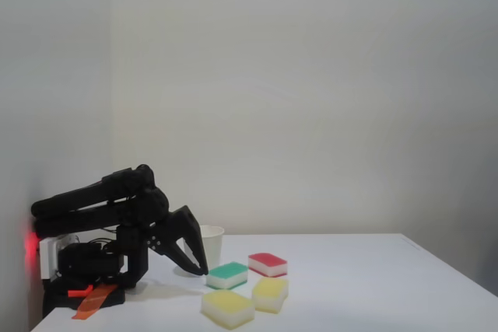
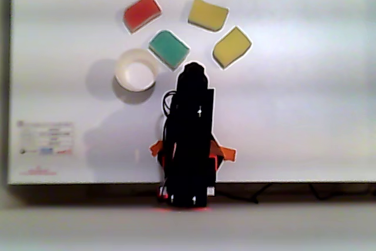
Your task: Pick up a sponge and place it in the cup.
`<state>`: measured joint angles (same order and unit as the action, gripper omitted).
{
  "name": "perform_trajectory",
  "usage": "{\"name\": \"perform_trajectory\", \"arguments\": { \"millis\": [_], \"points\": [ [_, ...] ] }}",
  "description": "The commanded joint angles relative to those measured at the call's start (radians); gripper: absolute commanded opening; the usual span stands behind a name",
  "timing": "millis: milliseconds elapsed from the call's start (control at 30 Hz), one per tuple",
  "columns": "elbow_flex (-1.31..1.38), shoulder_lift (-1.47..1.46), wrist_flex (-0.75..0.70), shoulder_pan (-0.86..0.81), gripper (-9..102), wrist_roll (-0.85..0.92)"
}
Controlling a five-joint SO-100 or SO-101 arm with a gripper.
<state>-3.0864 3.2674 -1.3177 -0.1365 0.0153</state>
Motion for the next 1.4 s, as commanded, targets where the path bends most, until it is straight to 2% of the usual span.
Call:
{"name": "perform_trajectory", "arguments": {
  "millis": [0, 233, 433, 567, 667, 933, 1167, 1267, 1367],
  "points": [
    [-0.005, 0.000, -0.083, -0.021, 0, 0.002],
    [0.006, 0.000, -0.034, -0.009, 2, -0.021],
    [0.158, -0.031, -0.143, -0.012, 5, -0.040],
    [0.367, -0.256, -0.216, -0.012, 14, -0.046],
    [0.505, -0.396, -0.262, -0.017, 15, -0.051],
    [0.693, -0.821, -0.072, -0.081, 22, -0.029],
    [0.986, -1.154, -0.080, -0.161, 27, -0.026],
    [1.069, -1.230, -0.107, -0.232, 27, 0.021],
    [1.111, -1.285, -0.089, -0.310, 32, 0.077]
  ]
}}
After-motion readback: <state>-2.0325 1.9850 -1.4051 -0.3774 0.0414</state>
